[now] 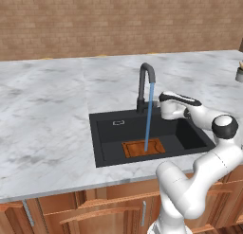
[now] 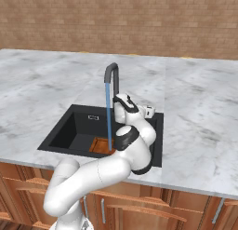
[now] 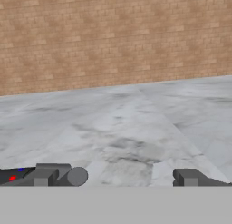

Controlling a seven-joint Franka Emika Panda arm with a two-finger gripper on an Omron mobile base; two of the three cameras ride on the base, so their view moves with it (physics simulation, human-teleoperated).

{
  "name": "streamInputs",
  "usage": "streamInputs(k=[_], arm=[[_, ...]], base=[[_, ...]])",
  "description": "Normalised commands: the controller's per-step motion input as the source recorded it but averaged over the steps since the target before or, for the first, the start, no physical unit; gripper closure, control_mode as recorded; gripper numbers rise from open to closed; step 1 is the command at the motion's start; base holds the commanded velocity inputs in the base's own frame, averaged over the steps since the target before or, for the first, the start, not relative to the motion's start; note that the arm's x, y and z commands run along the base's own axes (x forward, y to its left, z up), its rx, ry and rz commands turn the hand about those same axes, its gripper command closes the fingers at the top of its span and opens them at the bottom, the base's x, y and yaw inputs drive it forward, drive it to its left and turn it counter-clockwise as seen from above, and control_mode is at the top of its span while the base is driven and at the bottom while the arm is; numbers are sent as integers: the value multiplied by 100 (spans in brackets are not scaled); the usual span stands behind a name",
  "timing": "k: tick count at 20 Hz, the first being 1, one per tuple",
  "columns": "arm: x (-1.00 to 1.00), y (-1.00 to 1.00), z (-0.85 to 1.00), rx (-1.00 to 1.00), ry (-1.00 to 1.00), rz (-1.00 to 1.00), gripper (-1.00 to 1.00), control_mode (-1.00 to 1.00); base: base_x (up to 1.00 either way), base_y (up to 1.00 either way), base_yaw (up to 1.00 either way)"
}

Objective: Turn on the sink faucet with hot water and rinse the cutting board for ten seconds, then turn off the faucet. Push the cutting board to reach the water if necessary.

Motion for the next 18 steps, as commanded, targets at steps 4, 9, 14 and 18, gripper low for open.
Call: streamInputs(k=[4,9,14,18], arm=[[0,0,0,0,0,0,-100,-100],[0,0,0,0,0,0,-100,-100],[0,0,0,0,0,0,-100,-100],[0,0,0,0,0,0,-100,-100]], base=[[0,0,0],[0,0,0],[0,0,0],[0,0,0]])
